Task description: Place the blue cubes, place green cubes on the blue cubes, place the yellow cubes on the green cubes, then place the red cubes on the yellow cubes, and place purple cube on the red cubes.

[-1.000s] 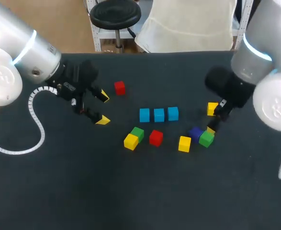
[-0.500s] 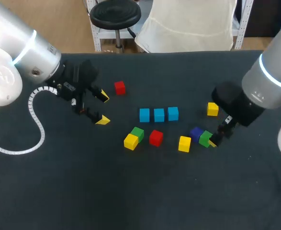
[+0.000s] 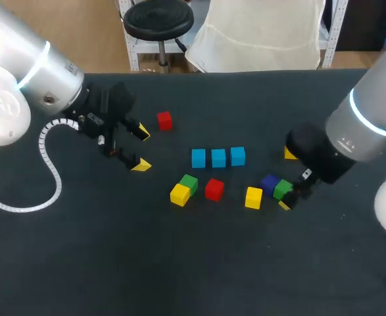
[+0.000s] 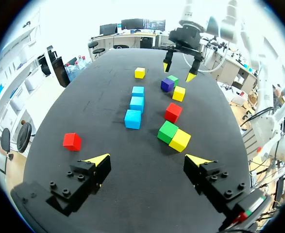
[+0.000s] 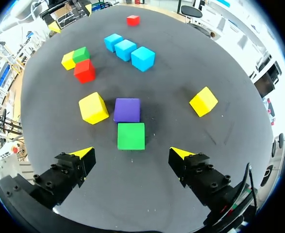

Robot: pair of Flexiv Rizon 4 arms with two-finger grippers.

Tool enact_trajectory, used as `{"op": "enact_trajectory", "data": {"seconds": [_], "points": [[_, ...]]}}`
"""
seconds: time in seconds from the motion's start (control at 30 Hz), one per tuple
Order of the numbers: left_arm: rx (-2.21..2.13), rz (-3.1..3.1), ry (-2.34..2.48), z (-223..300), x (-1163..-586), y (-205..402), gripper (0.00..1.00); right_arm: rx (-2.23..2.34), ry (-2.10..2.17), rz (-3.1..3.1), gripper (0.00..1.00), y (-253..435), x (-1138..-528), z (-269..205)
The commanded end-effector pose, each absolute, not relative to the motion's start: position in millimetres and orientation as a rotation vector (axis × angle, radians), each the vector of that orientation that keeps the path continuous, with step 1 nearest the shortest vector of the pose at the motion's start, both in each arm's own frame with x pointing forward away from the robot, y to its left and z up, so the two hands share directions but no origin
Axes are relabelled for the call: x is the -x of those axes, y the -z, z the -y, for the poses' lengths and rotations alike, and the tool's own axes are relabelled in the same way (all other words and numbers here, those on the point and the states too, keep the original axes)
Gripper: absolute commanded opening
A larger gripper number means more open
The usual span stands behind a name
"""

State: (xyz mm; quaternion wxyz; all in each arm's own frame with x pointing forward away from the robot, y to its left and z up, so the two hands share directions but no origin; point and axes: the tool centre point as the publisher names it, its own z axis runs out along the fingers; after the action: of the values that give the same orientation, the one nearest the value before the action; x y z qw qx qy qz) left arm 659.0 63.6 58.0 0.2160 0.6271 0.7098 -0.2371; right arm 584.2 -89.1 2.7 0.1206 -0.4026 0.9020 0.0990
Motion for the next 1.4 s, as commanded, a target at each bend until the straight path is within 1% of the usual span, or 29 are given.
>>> {"op": "enact_trajectory", "data": {"seconds": [0.03,0.33,0.37,0.4,0.43,0.47,0.5,0.57,0.63,0.73,0.77,0.87,0.93,0.97,1.23,1.3,1.4], "points": [[-1.738,-1.962,0.658,-65,-659,-57,1.0,1.186,-0.297,-2.644,1.0,4,-592,83],[-1.738,-1.962,0.658,-65,-659,-57,1.0,1.208,-0.305,-2.636,1.0,6,-595,81],[-1.738,-1.962,0.658,-65,-659,-57,1.0,1.21,-0.305,-2.635,0.88,6,-595,81],[-1.738,-1.962,0.658,-65,-659,-57,1.0,1.218,-0.308,-2.634,0.83,7,-595,81],[-1.738,-1.962,0.658,-65,-659,-57,1.0,1.224,-0.31,-2.632,0.83,7,-596,81],[-1.738,-1.962,0.658,-65,-659,-57,1.0,1.233,-0.312,-2.628,0.79,8,-596,81],[-1.738,-1.962,0.658,-65,-659,-57,1.0,1.24,-0.314,-2.626,0.64,8,-596,81],[-1.738,-1.962,0.658,-65,-659,-57,1.0,1.255,-0.314,-2.622,0.47,8,-596,80],[-1.738,-1.962,0.658,-65,-659,-57,1.0,1.263,-0.312,-2.619,0.45,8,-595,80],[-1.738,-1.962,0.658,-65,-659,-57,1.0,1.271,-0.312,-2.616,0.44,9,-595,80],[-1.738,-1.962,0.658,-65,-659,-57,1.0,1.273,-0.313,-2.614,0.4,9,-595,80],[-1.738,-1.962,0.658,-65,-659,-57,1.0,1.277,-0.315,-2.61,0.24,9,-595,80],[-1.738,-1.962,0.658,-65,-659,-57,1.0,1.277,-0.315,-2.609,0.1,9,-595,80],[-1.738,-1.962,0.658,-65,-659,-57,1.0,1.277,-0.315,-2.609,0.0,9,-595,80],[-1.738,-1.962,0.658,-65,-659,-57,1.0,1.301,-0.334,-2.596,0.0,-10,-589,90],[-1.738,-1.962,0.658,-65,-659,-57,1.0,1.369,-0.342,-2.581,0.0,-18,-589,92],[-1.738,-1.962,0.658,-65,-659,-57,1.0,1.586,-0.335,-2.51,0.0,-29,-589,95]]}}
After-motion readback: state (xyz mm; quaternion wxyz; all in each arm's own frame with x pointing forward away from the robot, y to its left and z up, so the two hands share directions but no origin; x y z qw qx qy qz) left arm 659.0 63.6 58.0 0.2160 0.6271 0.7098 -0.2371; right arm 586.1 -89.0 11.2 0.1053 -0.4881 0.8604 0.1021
